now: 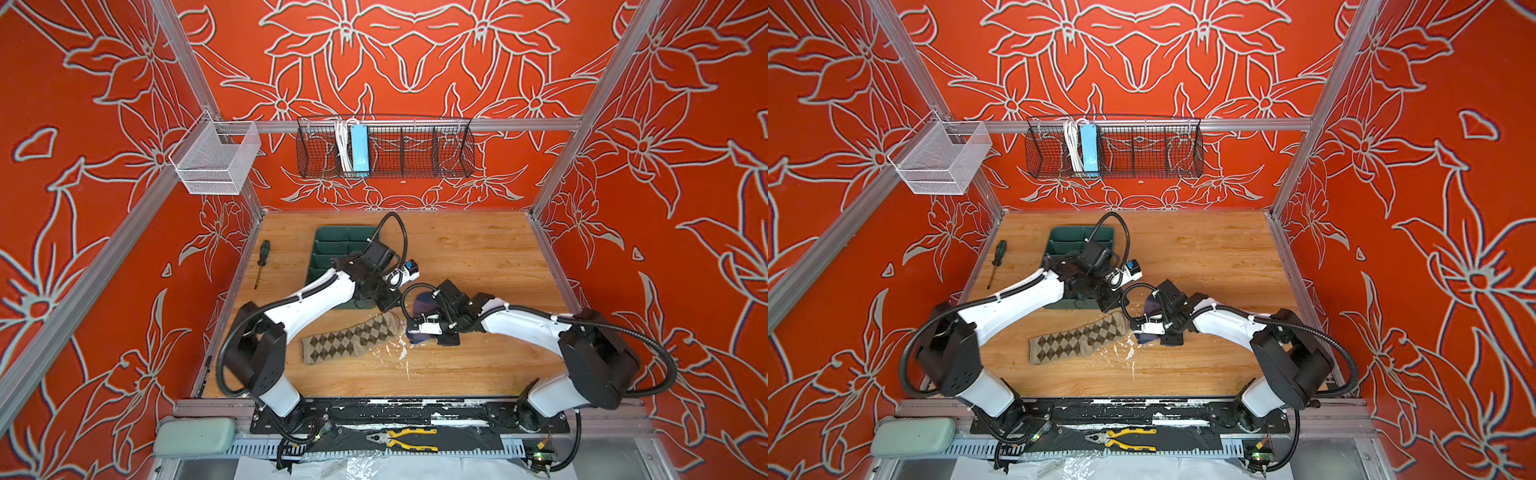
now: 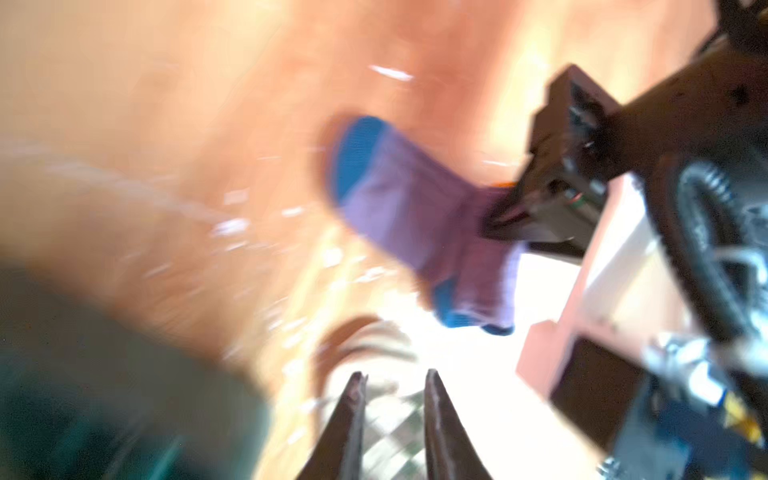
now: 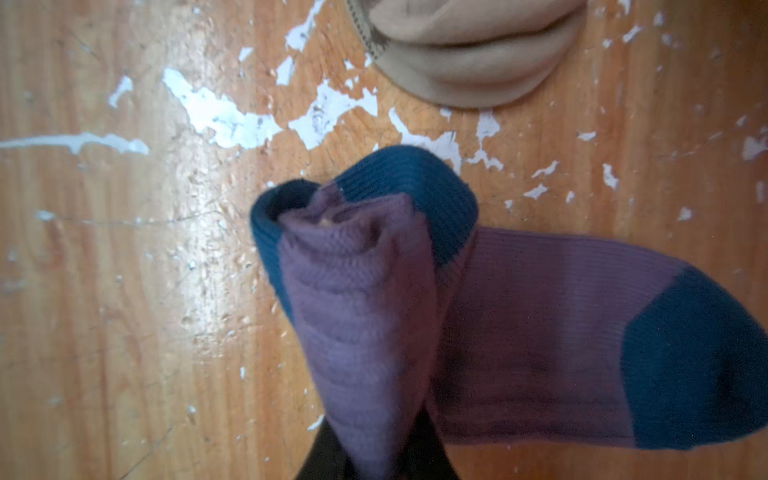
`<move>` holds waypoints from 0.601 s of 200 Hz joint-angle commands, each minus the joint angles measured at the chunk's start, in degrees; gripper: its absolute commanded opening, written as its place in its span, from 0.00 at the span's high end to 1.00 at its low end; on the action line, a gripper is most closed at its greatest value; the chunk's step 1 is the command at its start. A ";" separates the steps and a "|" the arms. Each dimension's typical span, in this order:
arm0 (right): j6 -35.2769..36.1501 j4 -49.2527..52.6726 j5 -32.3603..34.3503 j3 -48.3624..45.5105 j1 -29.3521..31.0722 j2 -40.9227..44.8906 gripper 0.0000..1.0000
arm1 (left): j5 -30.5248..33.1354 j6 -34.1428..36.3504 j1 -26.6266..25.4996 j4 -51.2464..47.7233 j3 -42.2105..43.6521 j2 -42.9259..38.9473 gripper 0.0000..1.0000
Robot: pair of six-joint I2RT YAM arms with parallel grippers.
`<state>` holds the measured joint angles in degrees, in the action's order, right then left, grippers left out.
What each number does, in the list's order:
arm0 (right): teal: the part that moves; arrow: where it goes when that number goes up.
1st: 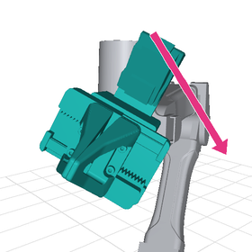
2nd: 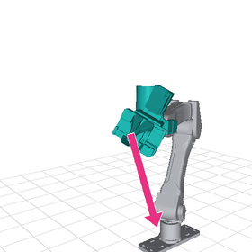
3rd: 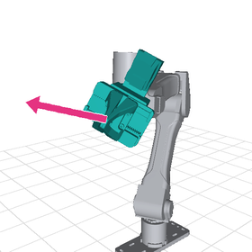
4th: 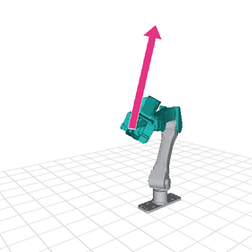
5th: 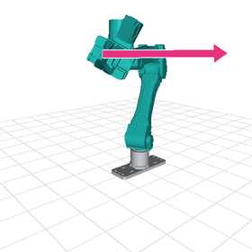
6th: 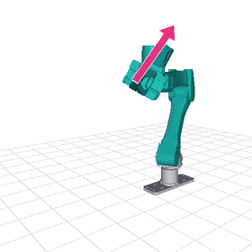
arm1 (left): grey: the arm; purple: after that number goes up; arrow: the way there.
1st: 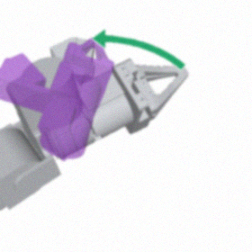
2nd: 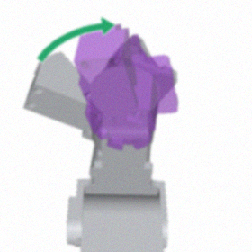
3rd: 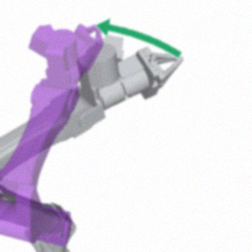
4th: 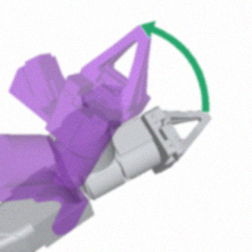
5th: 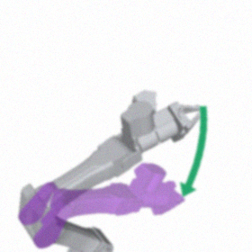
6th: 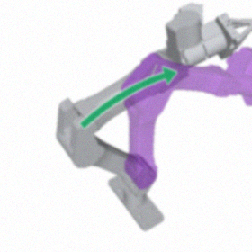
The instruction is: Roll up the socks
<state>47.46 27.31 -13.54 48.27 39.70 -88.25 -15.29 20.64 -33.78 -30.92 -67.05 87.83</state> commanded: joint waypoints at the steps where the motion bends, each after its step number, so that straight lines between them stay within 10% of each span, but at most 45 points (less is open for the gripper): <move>1: -2.62 13.44 -8.72 2.64 -1.72 -3.44 0.99 | 11.46 -2.31 -0.24 10.87 7.05 -6.45 0.75; 76: -4.66 19.59 -11.96 10.81 -9.13 -11.55 0.87 | -2.19 9.96 -2.23 14.00 20.82 -26.63 0.54; 120: -4.33 15.85 -8.35 11.00 -10.47 -13.72 0.80 | 12.74 23.42 -18.61 21.95 25.64 -25.68 0.41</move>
<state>43.13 42.24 -26.28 59.99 30.33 -99.33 -10.20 34.28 -45.50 -14.70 -42.94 59.46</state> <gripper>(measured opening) 0.190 0.583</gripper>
